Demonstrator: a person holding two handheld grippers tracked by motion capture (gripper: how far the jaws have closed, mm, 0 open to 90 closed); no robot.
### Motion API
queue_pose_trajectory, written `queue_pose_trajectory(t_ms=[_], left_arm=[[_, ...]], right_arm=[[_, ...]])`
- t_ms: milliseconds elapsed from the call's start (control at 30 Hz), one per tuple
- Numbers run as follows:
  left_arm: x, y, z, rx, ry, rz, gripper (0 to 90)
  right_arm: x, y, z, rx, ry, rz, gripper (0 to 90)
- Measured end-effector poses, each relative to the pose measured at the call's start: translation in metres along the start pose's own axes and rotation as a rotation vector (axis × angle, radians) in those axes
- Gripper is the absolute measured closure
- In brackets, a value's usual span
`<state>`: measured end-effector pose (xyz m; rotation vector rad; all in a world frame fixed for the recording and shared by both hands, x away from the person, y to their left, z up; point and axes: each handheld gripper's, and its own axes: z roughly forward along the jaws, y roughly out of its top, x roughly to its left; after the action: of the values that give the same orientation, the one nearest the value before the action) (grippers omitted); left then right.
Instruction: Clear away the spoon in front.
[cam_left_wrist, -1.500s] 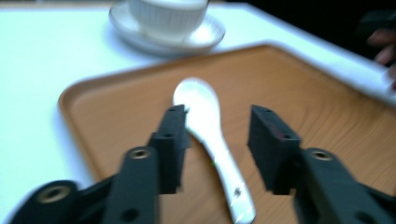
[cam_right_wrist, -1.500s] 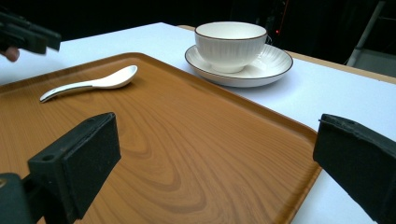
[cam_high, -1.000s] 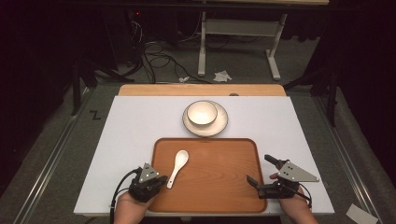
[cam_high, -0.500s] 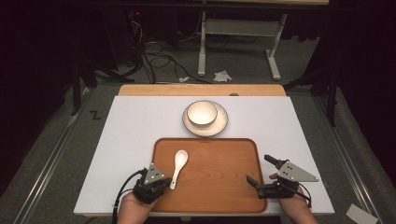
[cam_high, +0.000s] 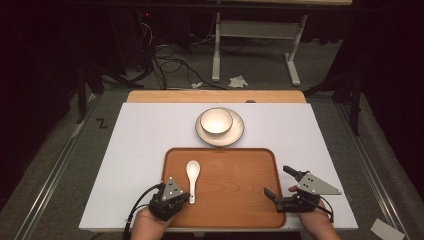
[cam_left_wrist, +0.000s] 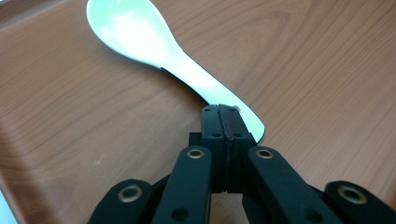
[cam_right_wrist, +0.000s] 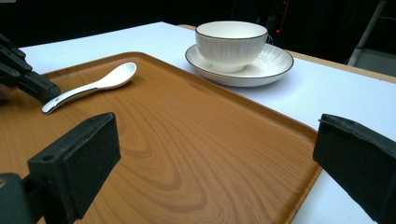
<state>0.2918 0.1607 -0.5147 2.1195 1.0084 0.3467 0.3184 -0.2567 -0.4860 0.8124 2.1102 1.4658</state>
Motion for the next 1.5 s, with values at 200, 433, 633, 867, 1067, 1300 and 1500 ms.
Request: queue_pose_trajectory(t_ms=[200, 433, 633, 867, 1067, 1300, 1500], left_arm=[[-0.006, 0.002, 0.003, 0.0, -0.012, 0.017, 88.6], [-0.013, 0.003, 0.007, 0.003, -0.015, 0.042, 72.8], [-0.01, 0.003, 0.005, -0.006, -0.006, 0.033, 45.5], [0.023, -0.001, -0.023, -0.144, 0.042, -0.081, 19.7], [0.048, -0.012, -0.045, -0.268, 0.096, -0.09, 0.2], [0.068, -0.023, -0.058, -0.314, 0.159, -0.127, 0.2], [0.077, -0.025, -0.061, -0.296, 0.197, -0.158, 0.2]], right_arm=[[0.0, 0.0, 0.0, -0.002, -0.001, -0.002, 1.8], [0.0, 0.0, 0.0, -0.003, -0.003, 0.0, 1.8], [0.0, 0.0, -0.001, -0.003, -0.004, -0.003, 1.8], [0.0, 0.0, -0.001, -0.006, -0.002, -0.005, 1.8], [0.0, 0.0, 0.0, 0.001, -0.001, 0.0, 1.8], [-0.001, 0.0, 0.0, 0.003, -0.01, 0.001, 1.8], [-0.003, -0.001, -0.001, 0.004, -0.022, 0.008, 1.8]])
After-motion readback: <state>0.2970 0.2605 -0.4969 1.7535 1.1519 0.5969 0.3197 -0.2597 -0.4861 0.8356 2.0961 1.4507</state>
